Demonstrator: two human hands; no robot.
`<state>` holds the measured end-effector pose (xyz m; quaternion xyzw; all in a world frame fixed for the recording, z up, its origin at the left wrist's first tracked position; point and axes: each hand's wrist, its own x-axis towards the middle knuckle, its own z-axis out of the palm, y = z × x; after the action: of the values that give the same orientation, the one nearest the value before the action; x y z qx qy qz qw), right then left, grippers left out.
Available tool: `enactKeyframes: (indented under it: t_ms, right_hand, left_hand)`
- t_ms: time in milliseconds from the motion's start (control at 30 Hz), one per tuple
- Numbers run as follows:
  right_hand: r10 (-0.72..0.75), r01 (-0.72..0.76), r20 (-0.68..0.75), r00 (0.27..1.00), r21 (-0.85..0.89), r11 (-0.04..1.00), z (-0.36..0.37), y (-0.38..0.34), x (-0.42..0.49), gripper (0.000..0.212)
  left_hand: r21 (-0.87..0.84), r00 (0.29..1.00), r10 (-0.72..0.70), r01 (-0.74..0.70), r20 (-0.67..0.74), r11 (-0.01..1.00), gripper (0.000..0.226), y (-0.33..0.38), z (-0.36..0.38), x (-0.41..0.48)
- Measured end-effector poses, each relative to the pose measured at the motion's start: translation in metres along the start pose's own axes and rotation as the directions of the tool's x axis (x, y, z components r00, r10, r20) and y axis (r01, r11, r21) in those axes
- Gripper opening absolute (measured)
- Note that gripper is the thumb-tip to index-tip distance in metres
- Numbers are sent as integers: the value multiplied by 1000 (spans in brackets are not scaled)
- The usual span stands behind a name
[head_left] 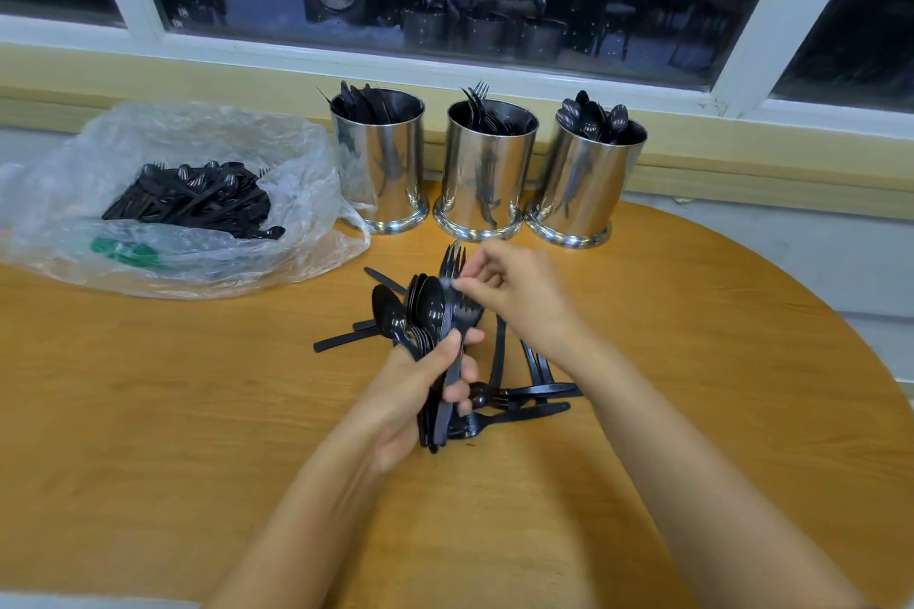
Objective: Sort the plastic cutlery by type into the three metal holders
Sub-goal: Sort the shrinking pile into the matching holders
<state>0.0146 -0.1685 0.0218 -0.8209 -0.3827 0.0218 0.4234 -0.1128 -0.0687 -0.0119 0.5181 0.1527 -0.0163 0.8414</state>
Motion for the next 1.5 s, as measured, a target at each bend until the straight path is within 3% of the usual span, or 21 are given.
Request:
enactKeyframes:
  t_ms: [67,133,200,367,633,733,833,933,1067,1133,1267,1367,1500]
  right_hand:
    - [161,-149,-30,986,254,956,-3,-2,-1,18]
    - [320,-344,133,938,471,813,-6,-2,-3,29]
    - [355,-448,273,894,528,722,-6,1,-4,33]
    - [380,-410,173,909,542,733,-2,3,-2,6]
    - [321,-324,75,944,389,863,6,6,5,12]
    - [341,-348,91,936,402,847,11,9,5,12]
    - [314,-336,128,941,462,821,12,14,3,10]
    - [337,-342,101,936,487,804,9,25,-1,11]
    - [419,-417,64,906,303,857,9,48,-12,5]
    - [373,-378,66,926,131,916,16,56,-18,10]
    - [148,-130,120,982,-142,981,32,66,-20,31]
    - [-3,67,181,983,-345,936,39,71,-14,31]
    - [-218,272,166,962,-480,834,39,72,-6,17]
  left_hand:
    - [-23,1000,5,-5,-1,1000,39,0,-4,0]
    - [-4,1000,-10,10,18,1000,43,-1,-8,-1]
    - [14,999,-27,27,41,1000,44,-2,-10,-2]
    - [108,999,-24,20,39,994,32,-3,-11,-4]
    - [207,989,73,-46,-129,977,25,-8,-13,1]
    - [159,973,65,-30,-222,987,30,-11,-17,5]
    - [222,947,146,-82,-287,972,33,-13,-22,9]
    - [180,911,189,-130,-368,975,28,-7,-32,12]
    - [84,865,142,-115,-482,990,25,4,-51,16]
    - [83,858,139,-112,-494,990,26,5,-56,17]
    - [91,861,123,-90,-493,992,38,5,-57,16]
    - [60,884,89,-69,-459,996,47,6,-57,13]
    - [-57,893,65,-101,-444,993,21,9,-57,14]
